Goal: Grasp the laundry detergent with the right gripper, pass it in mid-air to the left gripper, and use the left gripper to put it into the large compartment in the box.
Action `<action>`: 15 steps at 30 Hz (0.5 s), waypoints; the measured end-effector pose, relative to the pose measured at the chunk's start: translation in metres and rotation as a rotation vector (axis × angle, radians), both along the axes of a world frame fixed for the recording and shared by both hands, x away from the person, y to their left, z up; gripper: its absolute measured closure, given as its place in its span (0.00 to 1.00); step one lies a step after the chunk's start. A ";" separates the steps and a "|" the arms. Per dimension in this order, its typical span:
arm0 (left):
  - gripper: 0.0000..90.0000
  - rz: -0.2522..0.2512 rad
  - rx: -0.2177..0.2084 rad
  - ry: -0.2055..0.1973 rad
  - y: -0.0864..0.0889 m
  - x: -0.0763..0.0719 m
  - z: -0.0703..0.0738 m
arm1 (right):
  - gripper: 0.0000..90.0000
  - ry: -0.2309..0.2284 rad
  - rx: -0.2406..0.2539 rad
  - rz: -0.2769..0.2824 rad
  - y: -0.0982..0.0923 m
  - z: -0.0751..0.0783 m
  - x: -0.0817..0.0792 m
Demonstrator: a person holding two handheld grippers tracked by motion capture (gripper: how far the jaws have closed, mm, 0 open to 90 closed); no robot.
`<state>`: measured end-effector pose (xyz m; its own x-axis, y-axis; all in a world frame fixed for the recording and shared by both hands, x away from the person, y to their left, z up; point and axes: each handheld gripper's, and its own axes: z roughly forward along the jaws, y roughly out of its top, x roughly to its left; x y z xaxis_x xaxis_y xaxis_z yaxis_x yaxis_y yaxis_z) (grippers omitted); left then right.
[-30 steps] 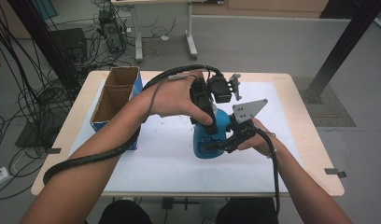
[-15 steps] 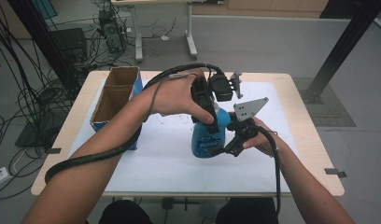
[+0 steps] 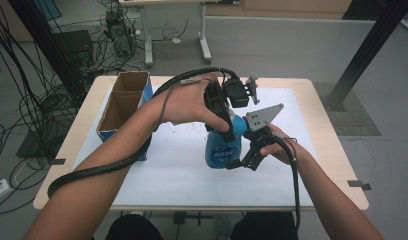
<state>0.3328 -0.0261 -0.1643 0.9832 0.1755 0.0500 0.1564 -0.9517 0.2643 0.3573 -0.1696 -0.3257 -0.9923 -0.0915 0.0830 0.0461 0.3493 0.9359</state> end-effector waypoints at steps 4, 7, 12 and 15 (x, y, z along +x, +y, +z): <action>0.42 0.004 0.003 0.001 0.000 0.000 0.001 | 0.03 0.013 -0.030 -0.001 -0.003 0.003 0.001; 0.42 0.014 0.004 0.000 0.000 0.000 0.001 | 0.03 0.020 -0.040 -0.004 -0.004 0.004 0.002; 0.42 0.037 0.011 -0.011 0.002 0.001 0.002 | 0.03 0.041 -0.080 -0.001 -0.011 0.005 0.003; 0.42 0.053 0.016 -0.011 0.004 0.002 0.004 | 0.03 0.054 -0.128 -0.010 -0.016 0.007 0.004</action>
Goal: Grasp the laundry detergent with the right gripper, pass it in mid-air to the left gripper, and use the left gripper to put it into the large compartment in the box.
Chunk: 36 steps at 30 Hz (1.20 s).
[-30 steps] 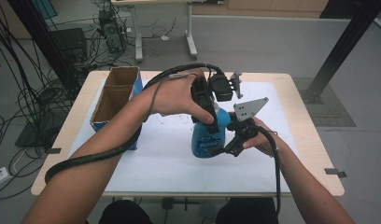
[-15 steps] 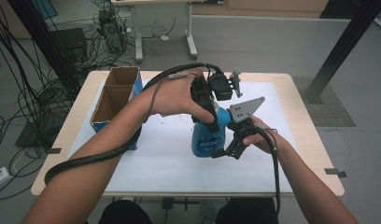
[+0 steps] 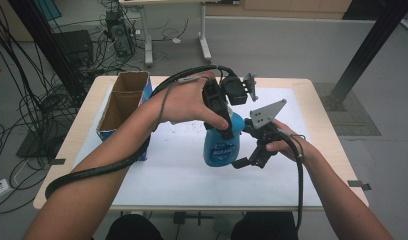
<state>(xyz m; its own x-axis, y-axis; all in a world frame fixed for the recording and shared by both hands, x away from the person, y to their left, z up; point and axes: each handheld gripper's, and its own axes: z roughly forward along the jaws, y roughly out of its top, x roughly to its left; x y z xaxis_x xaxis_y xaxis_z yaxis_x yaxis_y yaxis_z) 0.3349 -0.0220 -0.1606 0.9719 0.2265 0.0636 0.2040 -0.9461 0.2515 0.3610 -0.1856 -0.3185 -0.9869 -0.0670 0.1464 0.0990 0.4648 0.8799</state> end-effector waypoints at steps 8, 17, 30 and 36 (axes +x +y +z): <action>0.42 0.075 0.011 -0.008 0.008 0.004 0.003 | 0.03 -0.001 -0.078 -0.024 -0.009 0.002 0.003; 0.42 0.193 0.043 -0.011 0.019 0.011 0.006 | 0.04 -0.008 -0.200 -0.095 -0.026 0.004 0.009; 0.42 0.359 0.043 -0.001 0.039 0.022 0.015 | 0.06 -0.007 -0.403 -0.184 -0.039 0.010 0.016; 0.42 0.403 0.045 -0.002 0.047 0.021 0.020 | 0.06 -0.015 -0.498 -0.237 -0.044 0.013 0.021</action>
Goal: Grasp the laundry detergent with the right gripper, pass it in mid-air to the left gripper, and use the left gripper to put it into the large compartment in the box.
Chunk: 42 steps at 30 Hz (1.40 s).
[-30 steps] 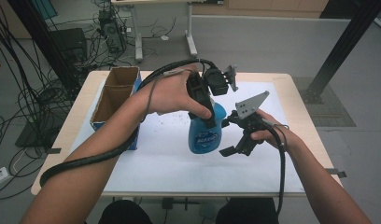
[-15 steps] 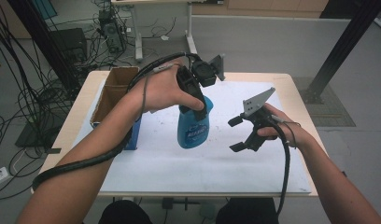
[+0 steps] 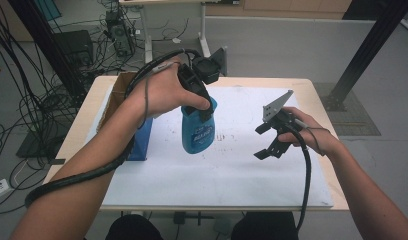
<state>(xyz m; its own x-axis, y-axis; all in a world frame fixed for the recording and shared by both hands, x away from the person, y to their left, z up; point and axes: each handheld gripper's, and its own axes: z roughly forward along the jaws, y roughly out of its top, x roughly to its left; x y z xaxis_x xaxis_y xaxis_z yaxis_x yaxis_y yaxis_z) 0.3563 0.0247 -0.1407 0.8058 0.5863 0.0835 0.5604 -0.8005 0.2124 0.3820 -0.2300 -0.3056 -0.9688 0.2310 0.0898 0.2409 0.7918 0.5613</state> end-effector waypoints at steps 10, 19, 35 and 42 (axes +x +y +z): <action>0.42 0.106 0.002 -0.015 0.015 0.004 0.017 | 0.06 0.022 -0.182 -0.071 -0.002 0.000 0.012; 0.42 0.189 0.021 -0.020 0.035 0.010 0.036 | 0.05 0.052 -0.269 -0.135 -0.007 -0.003 0.024; 0.42 0.363 -0.005 -0.041 0.074 0.027 0.076 | 0.05 0.069 -0.282 -0.166 -0.008 -0.006 0.028; 0.42 0.432 0.003 -0.052 0.088 0.037 0.098 | 0.05 0.072 -0.269 -0.173 -0.009 -0.007 0.028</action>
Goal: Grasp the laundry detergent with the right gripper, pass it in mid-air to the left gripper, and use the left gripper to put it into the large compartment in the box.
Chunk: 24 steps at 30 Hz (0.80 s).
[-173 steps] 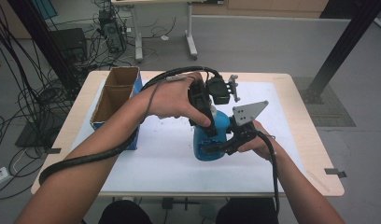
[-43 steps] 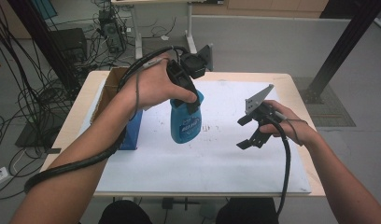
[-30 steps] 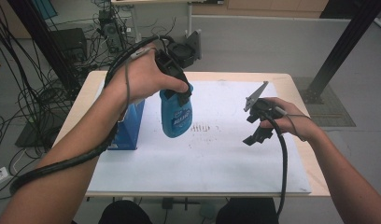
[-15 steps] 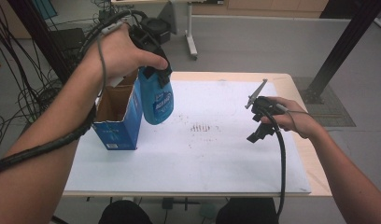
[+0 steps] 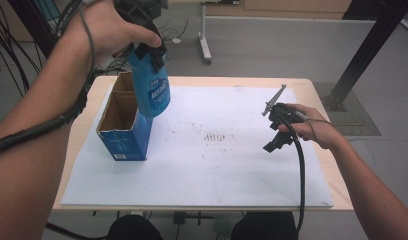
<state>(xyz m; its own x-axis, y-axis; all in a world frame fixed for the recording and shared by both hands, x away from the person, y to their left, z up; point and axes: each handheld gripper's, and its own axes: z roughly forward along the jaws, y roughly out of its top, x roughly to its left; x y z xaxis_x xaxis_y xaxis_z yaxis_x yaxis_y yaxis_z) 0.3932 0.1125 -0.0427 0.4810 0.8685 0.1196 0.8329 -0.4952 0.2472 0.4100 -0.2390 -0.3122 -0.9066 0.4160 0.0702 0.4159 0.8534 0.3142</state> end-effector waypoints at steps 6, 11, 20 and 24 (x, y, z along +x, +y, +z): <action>0.42 0.058 0.003 -0.011 0.011 0.007 0.013 | 0.05 -0.004 -0.006 -0.006 -0.001 0.000 0.001; 0.42 0.140 0.012 -0.013 0.028 0.017 0.016 | 0.05 -0.002 -0.002 -0.008 -0.001 0.000 0.002; 0.42 0.260 0.016 -0.011 0.052 0.029 0.016 | 0.05 -0.002 -0.006 -0.004 0.000 0.000 0.002; 0.42 0.306 0.029 -0.010 0.061 0.035 0.011 | 0.05 0.001 -0.001 -0.004 0.001 -0.001 0.003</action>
